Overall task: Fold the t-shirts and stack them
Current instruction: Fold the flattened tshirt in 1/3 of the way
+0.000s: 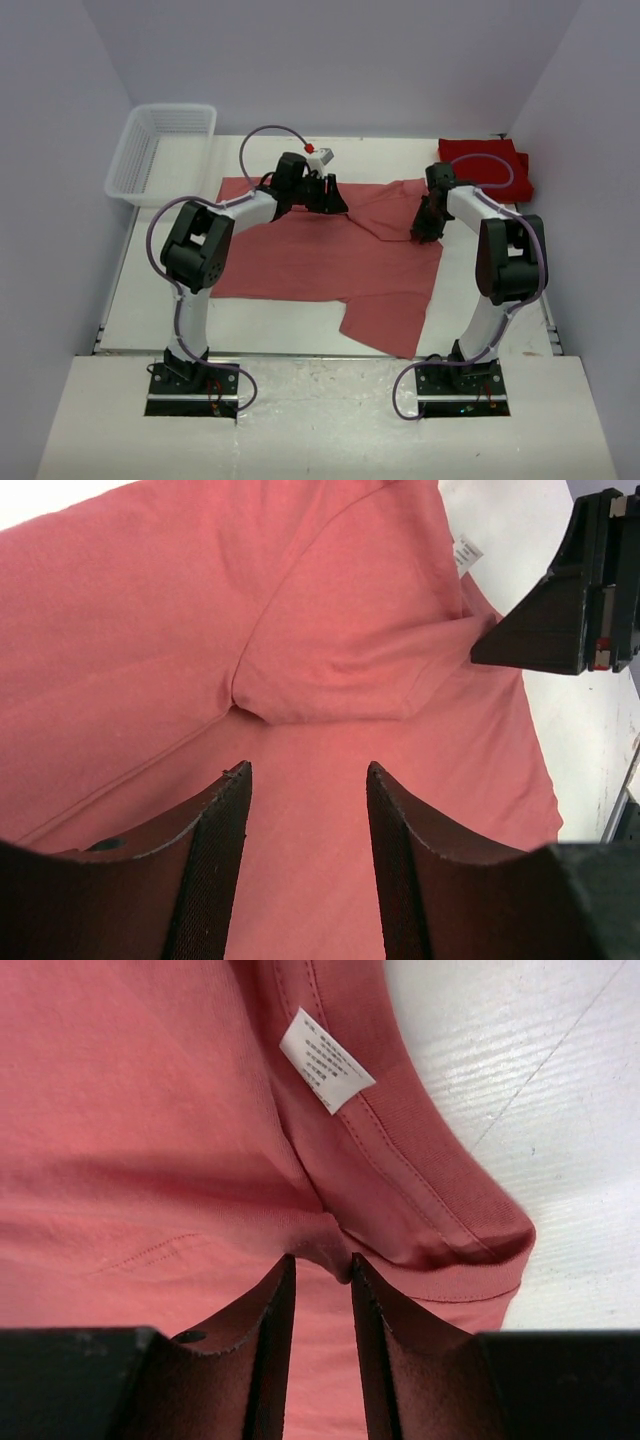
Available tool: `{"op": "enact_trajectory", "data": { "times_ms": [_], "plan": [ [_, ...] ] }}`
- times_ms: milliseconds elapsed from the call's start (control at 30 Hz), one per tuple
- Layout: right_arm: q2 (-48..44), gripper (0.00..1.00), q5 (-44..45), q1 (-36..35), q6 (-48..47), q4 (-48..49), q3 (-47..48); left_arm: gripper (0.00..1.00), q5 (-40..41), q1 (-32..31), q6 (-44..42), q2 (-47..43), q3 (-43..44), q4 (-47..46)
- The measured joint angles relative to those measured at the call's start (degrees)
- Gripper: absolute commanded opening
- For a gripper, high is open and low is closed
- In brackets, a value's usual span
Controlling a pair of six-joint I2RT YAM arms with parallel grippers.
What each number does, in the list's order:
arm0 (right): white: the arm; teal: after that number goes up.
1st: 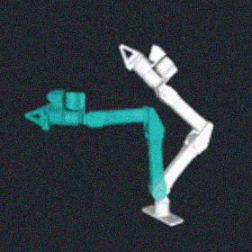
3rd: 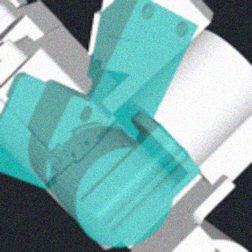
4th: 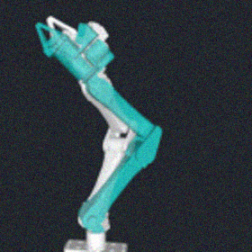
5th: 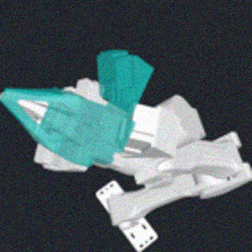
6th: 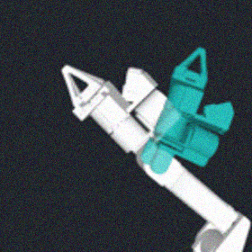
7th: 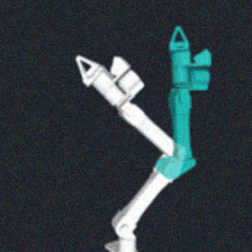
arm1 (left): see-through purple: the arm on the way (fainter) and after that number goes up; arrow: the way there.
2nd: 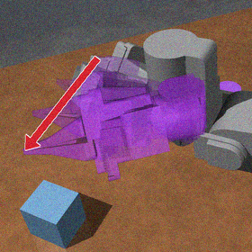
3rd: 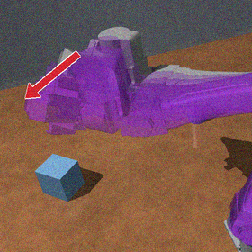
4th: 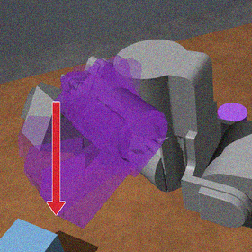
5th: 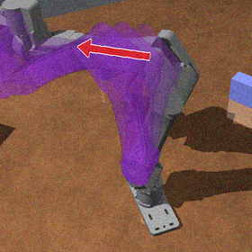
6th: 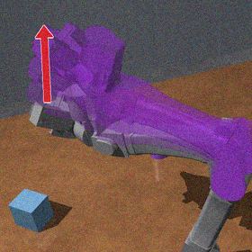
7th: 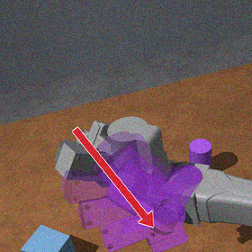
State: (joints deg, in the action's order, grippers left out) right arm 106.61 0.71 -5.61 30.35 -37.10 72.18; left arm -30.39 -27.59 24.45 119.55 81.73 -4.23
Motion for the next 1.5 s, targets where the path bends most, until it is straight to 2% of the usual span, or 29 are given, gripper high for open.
{"op": "enact_trajectory", "data": {
  "times_ms": [200,300,400,433,500,1067,1500],
  "plan": [
    [0.17,0.29,0.02,0.2,-0.22,0.17,1.46,0.52,-0.52,-0.37,0.0,-0.2,0.0,0.0],
    [0.52,0.26,0.22,0.33,-0.37,0.17,2.19,0.52,-0.68,-0.5,0.0,-0.2,0.0,-0.02],
    [1.31,0.16,0.22,0.44,-0.52,0.24,3.08,0.52,-0.83,-0.57,0.0,-0.2,0.0,0.0],
    [1.62,0.08,0.22,0.44,-0.57,0.2,3.41,0.52,-0.9,-0.59,-0.02,-0.2,0.0,0.0],
    [2.38,0.0,0.15,0.46,-0.87,0.15,4.24,0.52,-0.98,-0.61,0.0,-0.2,0.0,0.0],
    [8.66,0.0,-0.24,0.66,-2.1,-2.56,19.06,0.54,-1.05,-3.45,-2.6,0.04,0.42,2.12],
    [16.11,0.0,-3.48,2.08,-3.76,-7.85,37.94,0.62,4.48,-8.7,-4.31,4.48,5.64,6.78]
  ]
}}
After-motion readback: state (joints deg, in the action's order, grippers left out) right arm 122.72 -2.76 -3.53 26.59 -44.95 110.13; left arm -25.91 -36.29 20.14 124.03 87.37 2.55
